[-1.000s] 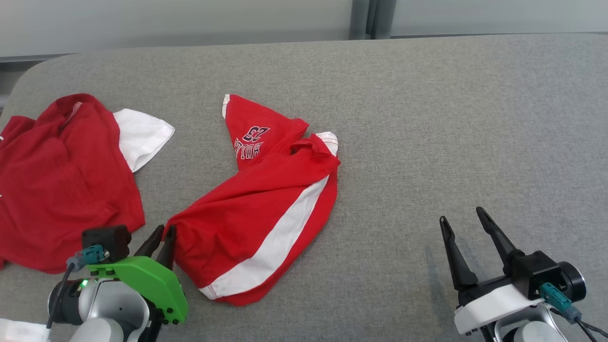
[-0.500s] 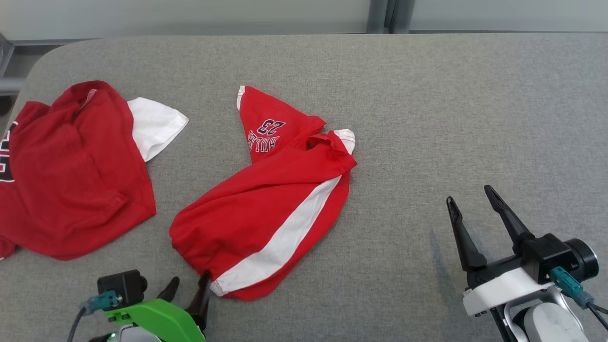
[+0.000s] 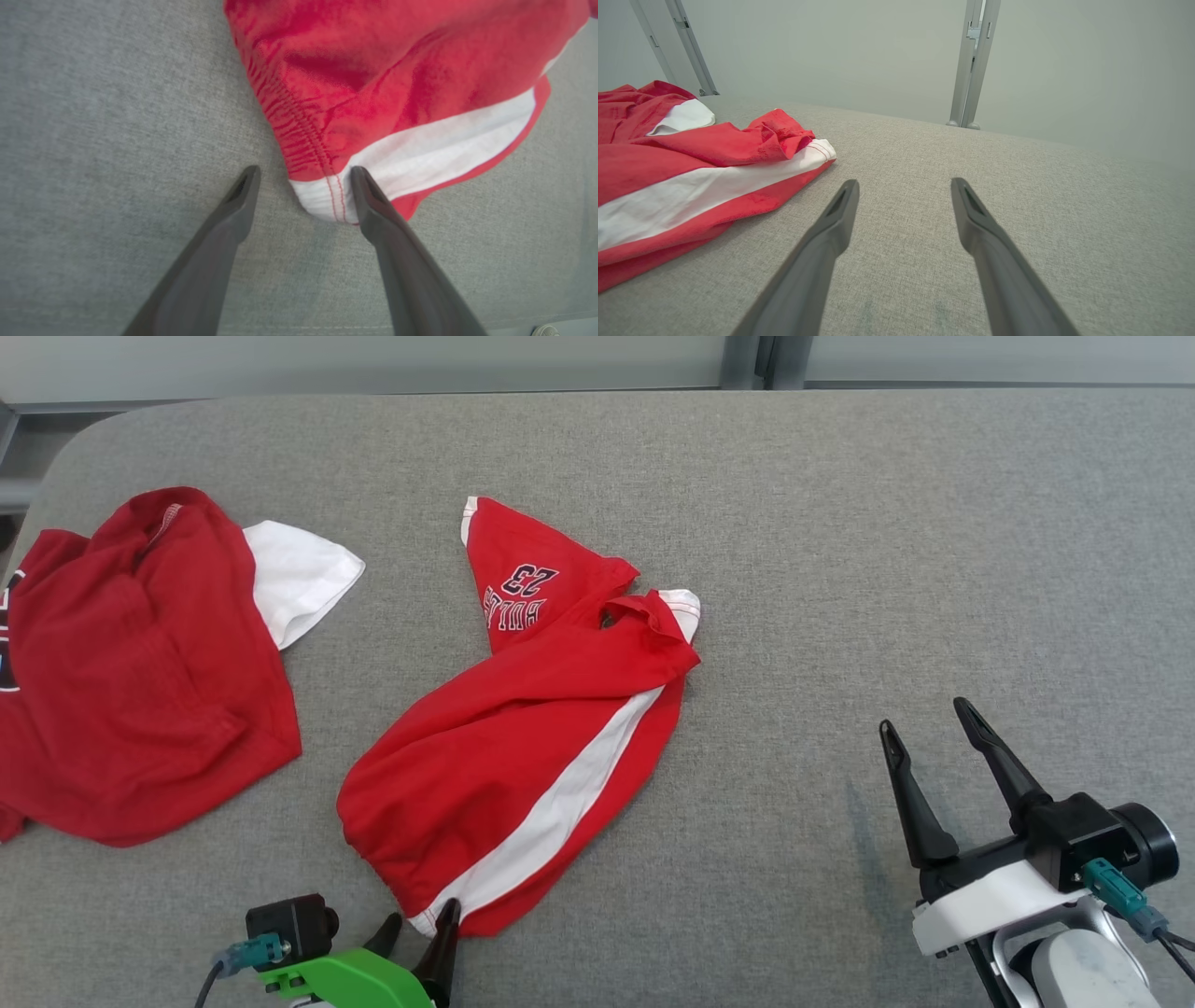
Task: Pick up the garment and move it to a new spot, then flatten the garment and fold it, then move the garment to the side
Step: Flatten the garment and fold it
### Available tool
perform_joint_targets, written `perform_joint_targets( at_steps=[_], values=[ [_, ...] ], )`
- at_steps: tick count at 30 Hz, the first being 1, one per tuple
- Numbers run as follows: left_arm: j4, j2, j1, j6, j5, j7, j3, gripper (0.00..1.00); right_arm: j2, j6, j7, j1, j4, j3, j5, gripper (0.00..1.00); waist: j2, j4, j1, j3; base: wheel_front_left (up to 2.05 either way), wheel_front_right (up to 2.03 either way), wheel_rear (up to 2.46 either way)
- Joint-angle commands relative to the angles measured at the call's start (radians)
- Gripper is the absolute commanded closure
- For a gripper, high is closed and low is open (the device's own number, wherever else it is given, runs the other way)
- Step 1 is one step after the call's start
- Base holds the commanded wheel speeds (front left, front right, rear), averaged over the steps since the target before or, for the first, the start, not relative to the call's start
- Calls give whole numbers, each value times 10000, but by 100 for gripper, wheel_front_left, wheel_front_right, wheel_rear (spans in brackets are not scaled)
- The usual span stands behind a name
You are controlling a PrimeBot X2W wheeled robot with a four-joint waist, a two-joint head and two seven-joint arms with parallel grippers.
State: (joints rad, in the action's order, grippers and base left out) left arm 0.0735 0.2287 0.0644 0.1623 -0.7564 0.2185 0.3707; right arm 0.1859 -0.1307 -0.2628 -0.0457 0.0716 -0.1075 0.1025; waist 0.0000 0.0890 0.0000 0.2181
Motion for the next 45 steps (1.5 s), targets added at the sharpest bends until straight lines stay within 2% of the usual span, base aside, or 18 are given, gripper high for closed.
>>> perform_joint_targets(
  at_steps=[1, 3, 4, 9, 11, 15, 20, 28, 36, 45],
  values=[
    [106, -68, -109, -61, -78, 31, 69, 32, 1, -1, -29, 44, 49, -2, -28, 0, 0, 14, 0, -18, 0, 0, 0],
    [144, -81, -159, -113, -69, 41, 117, 80, -7, -1, -29, -25, 69, -37, -33, 0, 0, 31, 0, -15, 0, 0, 0],
    [163, -74, -181, -127, -44, 57, 149, 100, -9, -1, -29, -60, 74, -58, -38, 0, 0, 46, 0, -15, 0, 0, 0],
    [89, 14, -175, -223, -16, 88, 253, 100, 95, -1, -29, -257, 78, -244, -42, 0, 0, 162, 0, 12, 0, 0, 0],
    [-124, 87, -171, -244, 55, 36, 257, 100, 396, -1, -29, -692, 226, -648, 21, 0, 0, 329, 0, 60, 0, 0, 0],
    [-623, 296, -179, -146, 256, 38, 262, 100, 1240, -1, 337, -1957, 1409, -1737, 546, 0, 0, 793, 0, 110, 0, 0, 0],
    [-858, 389, -439, -161, 355, 177, 326, 100, 2222, 4, 1613, -3462, 2526, -3656, 1723, 0, 0, 1301, 0, 172, 0, 0, 0],
    [-742, 314, -691, -212, 359, 127, 390, 100, 3131, 2, 2324, -5249, 3427, -5826, 3011, 0, 0, 1689, 0, 325, 0, 0, 0],
    [-579, 231, -868, -287, 322, -4, 419, 100, 3576, 3, 2301, -6421, 3856, -7596, 3761, 0, 0, 1796, 0, 489, 0, 0, 0],
    [-451, 189, -1049, -375, 306, -36, 505, 100, 3547, 3, 2086, -7316, 4590, -8906, 4221, 0, 0, 1837, 0, 628, 0, 0, 0]
  ],
)
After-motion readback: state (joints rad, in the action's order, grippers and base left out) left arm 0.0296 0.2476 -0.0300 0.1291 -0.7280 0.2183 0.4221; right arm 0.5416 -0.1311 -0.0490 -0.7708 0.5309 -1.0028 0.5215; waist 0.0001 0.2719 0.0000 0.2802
